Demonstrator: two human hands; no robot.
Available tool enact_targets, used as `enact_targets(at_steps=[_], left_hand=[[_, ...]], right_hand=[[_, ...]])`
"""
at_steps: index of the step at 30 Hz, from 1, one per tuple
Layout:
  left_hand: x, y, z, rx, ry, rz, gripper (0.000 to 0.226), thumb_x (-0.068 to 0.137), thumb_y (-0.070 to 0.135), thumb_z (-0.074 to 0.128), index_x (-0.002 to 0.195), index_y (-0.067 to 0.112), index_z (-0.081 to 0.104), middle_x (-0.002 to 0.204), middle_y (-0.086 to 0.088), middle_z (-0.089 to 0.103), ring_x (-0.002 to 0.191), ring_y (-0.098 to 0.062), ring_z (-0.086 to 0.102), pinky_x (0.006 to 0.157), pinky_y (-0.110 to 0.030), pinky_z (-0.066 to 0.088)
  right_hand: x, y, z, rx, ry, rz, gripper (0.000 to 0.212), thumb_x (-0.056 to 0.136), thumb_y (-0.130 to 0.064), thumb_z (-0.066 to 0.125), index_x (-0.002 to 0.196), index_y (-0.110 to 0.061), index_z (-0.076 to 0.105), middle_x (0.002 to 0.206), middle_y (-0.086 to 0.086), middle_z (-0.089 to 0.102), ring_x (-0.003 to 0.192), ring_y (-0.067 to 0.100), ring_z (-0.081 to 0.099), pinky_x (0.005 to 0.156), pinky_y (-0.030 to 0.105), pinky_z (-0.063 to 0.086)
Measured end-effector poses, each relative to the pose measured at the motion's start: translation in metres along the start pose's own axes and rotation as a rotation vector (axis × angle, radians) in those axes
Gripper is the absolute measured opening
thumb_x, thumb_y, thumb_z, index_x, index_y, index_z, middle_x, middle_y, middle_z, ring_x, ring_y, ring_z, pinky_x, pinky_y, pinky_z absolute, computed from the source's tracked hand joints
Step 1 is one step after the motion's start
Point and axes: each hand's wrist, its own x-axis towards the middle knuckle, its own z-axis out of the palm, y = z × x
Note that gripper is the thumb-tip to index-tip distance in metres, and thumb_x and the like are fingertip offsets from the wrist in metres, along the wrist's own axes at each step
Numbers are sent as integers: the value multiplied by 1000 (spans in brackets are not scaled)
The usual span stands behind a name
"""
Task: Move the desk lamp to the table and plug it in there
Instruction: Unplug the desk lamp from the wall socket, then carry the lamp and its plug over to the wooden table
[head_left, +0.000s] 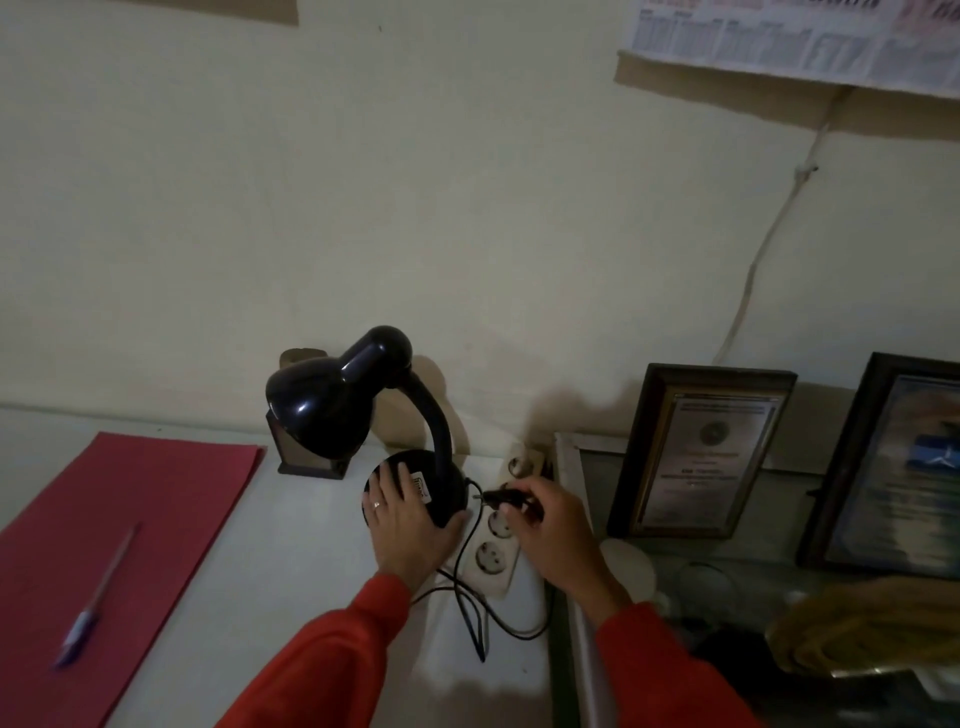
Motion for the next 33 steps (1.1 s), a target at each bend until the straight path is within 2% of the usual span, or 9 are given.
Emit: enact_targets(at_steps=[6,8,12,17,21,27,29,31,33], left_hand=[[3,-15,4,209,-66,74,103,78,76,38,147,3,12,157,-25,10,146,-37,6,120,-49,3],[3,-22,-1,255,-81,126,102,78,77,36,147,4,13,157,-24,12,146,-36,8,120,-48,6],[1,-49,-18,274,-156,255,104,74,78,39,148,9,15,159,-18,11,147,-32,6,120,-45,6],[-1,-84,-50,195,-330,366,105,71,67,60,149,17,13,161,-9,3,148,-25,-3,120,-42,2],[-3,-108,-72,135,-401,445,107,64,58,72,148,18,19,161,-5,8,148,-24,2,121,-42,8],[-6,-127,-104,96,-492,501,102,60,53,75,145,27,24,157,1,19,146,-18,8,120,-39,12],[-13,-123,-114,-2,-494,512,84,64,50,72,138,32,37,151,6,30,139,-11,20,116,-33,21],[-25,-116,-119,-147,-418,442,48,72,39,69,118,39,55,132,10,53,122,-3,44,106,-32,38],[-41,-104,-121,-324,-151,262,9,79,29,65,84,36,63,92,8,69,84,0,60,75,-31,50]], right_hand=[[0,5,0,-28,-15,-32,13,83,-24,65,96,-23,62,89,-4,64,78,7,62,69,20,53],[0,6,0,-18,-6,-49,12,82,-23,66,94,-23,63,85,-5,64,75,8,63,67,19,53],[0,8,-1,-16,10,-65,10,81,-23,67,90,-24,63,78,-11,59,68,4,61,60,11,48],[-2,7,-1,-22,-19,-75,14,81,-19,68,94,-21,64,83,-4,62,72,9,62,64,25,55],[-4,6,0,-34,-74,-71,16,83,-21,67,98,-22,62,84,-12,59,74,-3,59,62,10,45],[-5,2,1,-71,-108,-72,16,83,-24,68,98,-24,63,83,-16,58,73,-7,55,60,5,40],[-5,-1,3,-65,-114,-69,16,82,-23,69,97,-24,63,81,-17,58,70,-7,55,55,3,41],[-5,-2,4,-40,-116,-69,17,81,-22,70,96,-26,63,79,-18,57,68,-7,55,56,2,44],[-5,-3,3,-24,-124,-75,18,81,-21,71,94,-30,62,81,-20,58,71,-8,58,60,1,45]])
